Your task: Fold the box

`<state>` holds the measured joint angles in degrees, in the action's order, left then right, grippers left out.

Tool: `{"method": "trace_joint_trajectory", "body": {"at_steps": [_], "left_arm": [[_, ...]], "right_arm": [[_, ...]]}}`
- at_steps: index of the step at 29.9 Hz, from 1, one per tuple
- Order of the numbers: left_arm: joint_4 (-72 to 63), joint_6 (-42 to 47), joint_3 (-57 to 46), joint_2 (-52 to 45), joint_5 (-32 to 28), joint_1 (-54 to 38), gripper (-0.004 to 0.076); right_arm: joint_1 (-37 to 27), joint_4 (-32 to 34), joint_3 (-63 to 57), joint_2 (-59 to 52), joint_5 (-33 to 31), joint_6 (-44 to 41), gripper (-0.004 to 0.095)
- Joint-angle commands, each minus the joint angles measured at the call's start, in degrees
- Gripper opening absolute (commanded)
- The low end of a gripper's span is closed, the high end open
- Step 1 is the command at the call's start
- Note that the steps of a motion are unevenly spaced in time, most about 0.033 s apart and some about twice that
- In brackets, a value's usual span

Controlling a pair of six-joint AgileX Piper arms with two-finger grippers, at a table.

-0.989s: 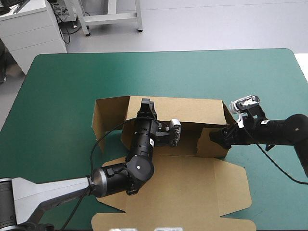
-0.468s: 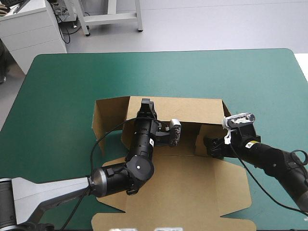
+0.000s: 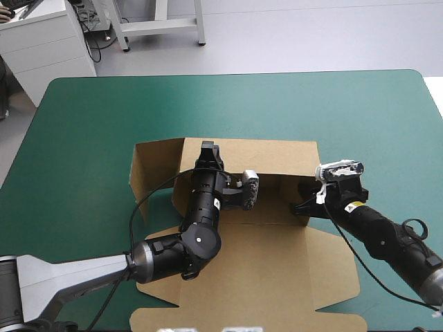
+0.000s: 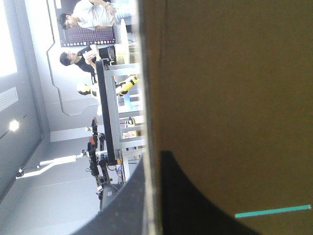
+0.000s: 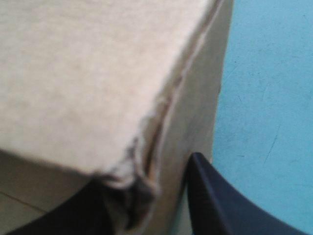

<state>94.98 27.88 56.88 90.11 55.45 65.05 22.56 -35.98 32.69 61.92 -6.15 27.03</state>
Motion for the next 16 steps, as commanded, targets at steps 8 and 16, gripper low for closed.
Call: {"method": "trace_joint_trajectory", "body": {"at_steps": [8, 16], "left_arm": [[3.5, 4.28, 1.94, -2.3, 1.24, 0.2, -0.0032], [3.5, 6.75, 1.94, -2.3, 0.18, 0.2, 0.0225]], "right_arm": [[0.21, -0.11, 1.5, 1.68, 3.22, 0.92, -0.0022], [0.21, -0.11, 1.5, 1.68, 2.87, 2.9, -0.0022]]}}
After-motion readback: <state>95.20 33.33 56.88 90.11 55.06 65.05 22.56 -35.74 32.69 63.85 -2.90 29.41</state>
